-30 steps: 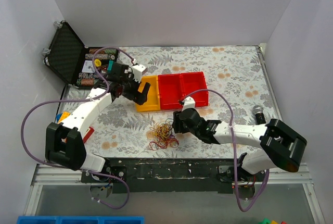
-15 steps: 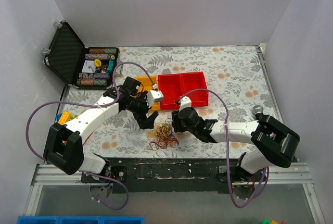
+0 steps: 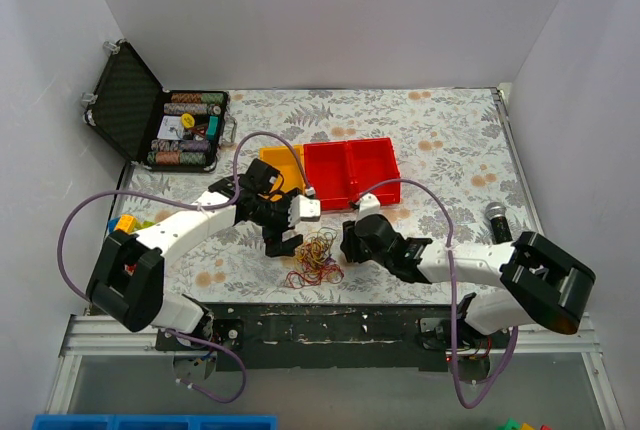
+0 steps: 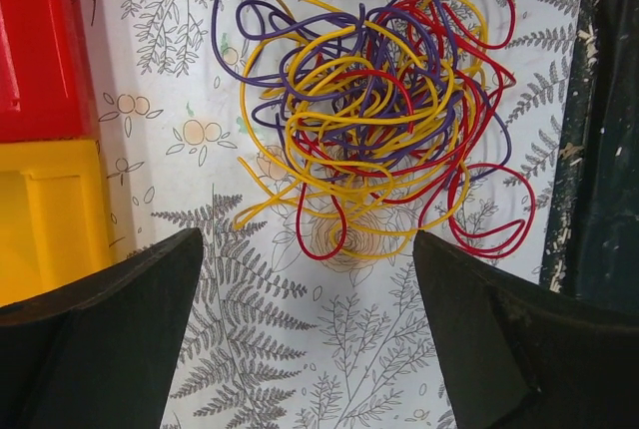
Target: Untangle the cables
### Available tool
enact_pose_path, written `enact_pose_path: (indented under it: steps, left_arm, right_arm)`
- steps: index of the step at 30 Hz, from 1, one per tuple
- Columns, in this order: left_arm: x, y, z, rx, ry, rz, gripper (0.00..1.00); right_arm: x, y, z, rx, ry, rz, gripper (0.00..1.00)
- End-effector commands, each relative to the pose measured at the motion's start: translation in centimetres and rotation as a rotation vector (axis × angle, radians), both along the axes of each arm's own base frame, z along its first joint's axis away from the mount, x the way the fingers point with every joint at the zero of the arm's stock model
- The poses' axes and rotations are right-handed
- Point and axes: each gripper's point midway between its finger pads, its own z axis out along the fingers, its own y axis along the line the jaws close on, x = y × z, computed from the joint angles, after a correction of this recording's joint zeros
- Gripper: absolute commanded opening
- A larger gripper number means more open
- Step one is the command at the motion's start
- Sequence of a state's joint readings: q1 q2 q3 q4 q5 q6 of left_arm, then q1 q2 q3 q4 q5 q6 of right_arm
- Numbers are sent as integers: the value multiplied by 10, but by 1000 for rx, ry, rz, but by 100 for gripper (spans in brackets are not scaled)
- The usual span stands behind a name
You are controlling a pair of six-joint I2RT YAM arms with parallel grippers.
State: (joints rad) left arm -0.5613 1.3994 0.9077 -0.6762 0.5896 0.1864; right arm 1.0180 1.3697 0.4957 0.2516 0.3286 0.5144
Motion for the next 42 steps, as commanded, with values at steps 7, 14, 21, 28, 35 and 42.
enact_pose_path:
  steps: [7,14,21,28,35,42]
  left_arm:
    - [7,-11,-8,-16,-101,-159,47]
    - [6,-12,-12,-11,-97,-167,35]
    - [-6,-7,-23,20,-83,-186,23]
    - [-2,-7,-25,31,-99,-190,13]
    - [9,-8,-20,45,-130,-171,31]
    - [14,-1,-2,58,-218,-184,54]
  right_arm:
    - [6,-7,20,79,-29,-40,41]
    - [12,0,23,92,-45,-19,41]
    - [23,11,20,105,-65,30,50]
    - [31,19,14,89,-84,61,53]
    - [33,21,14,89,-93,73,53]
    - [35,20,15,82,-99,73,53]
